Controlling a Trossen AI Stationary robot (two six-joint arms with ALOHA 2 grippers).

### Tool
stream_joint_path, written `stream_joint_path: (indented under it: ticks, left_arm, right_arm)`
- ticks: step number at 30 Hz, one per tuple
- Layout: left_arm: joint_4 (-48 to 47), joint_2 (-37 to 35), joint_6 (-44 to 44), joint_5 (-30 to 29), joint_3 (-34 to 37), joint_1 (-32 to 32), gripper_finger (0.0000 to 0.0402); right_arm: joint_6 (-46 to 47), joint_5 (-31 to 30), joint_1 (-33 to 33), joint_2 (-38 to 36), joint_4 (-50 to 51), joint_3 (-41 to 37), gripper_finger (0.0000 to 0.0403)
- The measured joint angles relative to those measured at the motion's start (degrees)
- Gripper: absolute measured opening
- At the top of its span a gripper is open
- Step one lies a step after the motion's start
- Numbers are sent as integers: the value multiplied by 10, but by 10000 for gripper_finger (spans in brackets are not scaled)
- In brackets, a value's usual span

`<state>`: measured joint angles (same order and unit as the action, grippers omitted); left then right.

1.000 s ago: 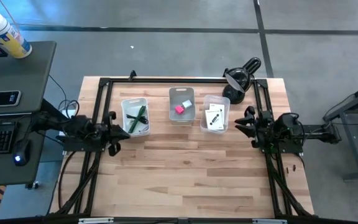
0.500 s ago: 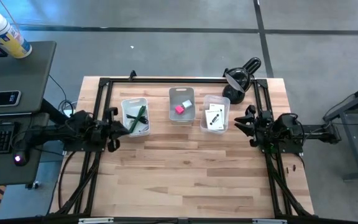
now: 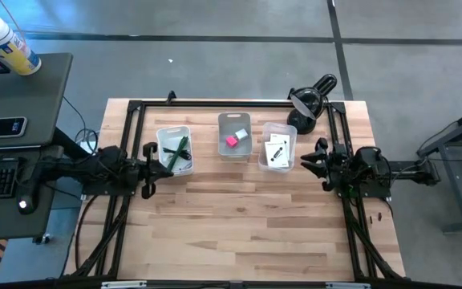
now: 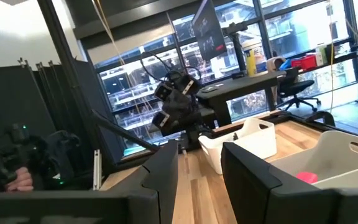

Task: Pick and place items into bin
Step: Return to Home Position

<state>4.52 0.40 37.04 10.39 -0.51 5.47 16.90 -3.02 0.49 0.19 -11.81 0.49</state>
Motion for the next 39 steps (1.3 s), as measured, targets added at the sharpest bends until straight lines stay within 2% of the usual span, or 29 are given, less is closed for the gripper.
stream_joint_path:
  ticks: [5, 10, 21, 27, 39]
  left_arm:
    - [-26, 0, 10, -15, 0, -58, 3]
    - [-41, 2, 35, -101, 0, -77, 3]
    - [-39, 5, 65, -98, 0, -58, 3]
    - [-39, 5, 41, -98, 0, -58, 3]
    - [-39, 5, 16, -100, 0, -58, 3]
  right_arm:
    - [-2, -1, 0, 0, 0, 0, 114]
    - [-2, -7, 0, 0, 1, 0, 114]
    - [-7, -6, 0, 0, 63, 0, 114]
    - [-37, -18, 0, 0, 55, 0, 114]
    - [-43, 5, 0, 0, 94, 0, 114]
